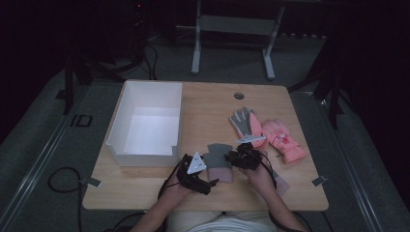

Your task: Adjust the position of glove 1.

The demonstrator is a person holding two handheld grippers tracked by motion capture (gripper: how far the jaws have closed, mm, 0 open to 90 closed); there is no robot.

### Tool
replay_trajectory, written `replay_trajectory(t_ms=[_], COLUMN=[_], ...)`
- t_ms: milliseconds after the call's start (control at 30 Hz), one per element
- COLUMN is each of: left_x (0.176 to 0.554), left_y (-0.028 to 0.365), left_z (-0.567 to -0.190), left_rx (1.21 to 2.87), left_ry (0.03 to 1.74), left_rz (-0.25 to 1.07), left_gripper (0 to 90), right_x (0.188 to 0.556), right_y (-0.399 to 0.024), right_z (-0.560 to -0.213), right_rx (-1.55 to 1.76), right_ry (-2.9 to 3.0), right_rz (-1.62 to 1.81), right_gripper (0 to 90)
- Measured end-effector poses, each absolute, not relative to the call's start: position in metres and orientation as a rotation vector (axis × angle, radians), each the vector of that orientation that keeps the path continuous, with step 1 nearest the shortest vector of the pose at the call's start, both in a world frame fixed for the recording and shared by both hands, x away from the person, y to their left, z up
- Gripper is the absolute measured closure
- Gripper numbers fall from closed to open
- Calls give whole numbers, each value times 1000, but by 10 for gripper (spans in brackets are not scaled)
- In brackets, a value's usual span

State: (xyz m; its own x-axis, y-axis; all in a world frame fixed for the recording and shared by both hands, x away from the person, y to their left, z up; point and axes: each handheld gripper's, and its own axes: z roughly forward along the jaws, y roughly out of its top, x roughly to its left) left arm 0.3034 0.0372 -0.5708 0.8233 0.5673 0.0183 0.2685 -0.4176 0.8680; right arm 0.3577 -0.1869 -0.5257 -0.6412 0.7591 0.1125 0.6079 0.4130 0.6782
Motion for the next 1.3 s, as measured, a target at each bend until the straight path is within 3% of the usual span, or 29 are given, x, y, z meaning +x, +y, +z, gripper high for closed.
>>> replay_trajectory(t_ms=[533,933,1300], left_x=[304,304,305], left_y=[37,37,36], left_z=[-572,-572,-572], left_rx=[2023,2021,2028], left_ry=[622,627,627], left_rz=[387,389,392], left_gripper=[16,16,16], right_x=[352,323,323], right_y=[-267,-304,-316], right_z=[-490,-509,-531], right_rx=[928,825,863], right_ry=[2463,2581,2658], right_rz=[1012,864,794], right_gripper=[607,579,562])
